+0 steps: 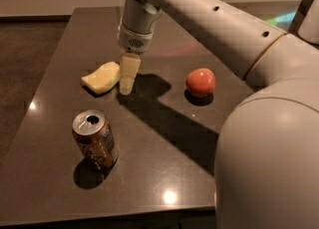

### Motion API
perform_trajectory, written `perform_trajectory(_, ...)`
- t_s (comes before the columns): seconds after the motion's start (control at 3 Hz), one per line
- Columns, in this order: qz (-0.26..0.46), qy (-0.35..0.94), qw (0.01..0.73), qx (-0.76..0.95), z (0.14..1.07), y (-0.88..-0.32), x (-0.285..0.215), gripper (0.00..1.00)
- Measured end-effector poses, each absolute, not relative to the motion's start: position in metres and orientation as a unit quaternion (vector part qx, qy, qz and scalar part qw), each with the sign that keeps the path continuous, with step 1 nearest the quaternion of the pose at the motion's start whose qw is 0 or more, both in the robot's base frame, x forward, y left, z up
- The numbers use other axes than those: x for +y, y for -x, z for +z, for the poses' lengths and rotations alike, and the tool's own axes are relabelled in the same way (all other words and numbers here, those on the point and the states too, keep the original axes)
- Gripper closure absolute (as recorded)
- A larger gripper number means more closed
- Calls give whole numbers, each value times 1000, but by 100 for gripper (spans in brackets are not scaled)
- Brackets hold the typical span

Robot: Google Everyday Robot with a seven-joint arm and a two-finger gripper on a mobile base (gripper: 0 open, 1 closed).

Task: Pick sponge

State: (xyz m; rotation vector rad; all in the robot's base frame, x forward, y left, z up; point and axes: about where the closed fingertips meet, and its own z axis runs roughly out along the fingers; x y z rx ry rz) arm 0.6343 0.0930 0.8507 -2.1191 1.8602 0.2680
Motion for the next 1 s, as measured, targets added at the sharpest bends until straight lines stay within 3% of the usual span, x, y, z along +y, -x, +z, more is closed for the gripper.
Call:
perform_trajectory(0.33,99,743,147,646,841,-632,105,0)
perform_trajectory(0.67,100,743,139,647,837,-632,111,17)
perform_trajectory(1.0,105,743,137,646,841,-632,112,41)
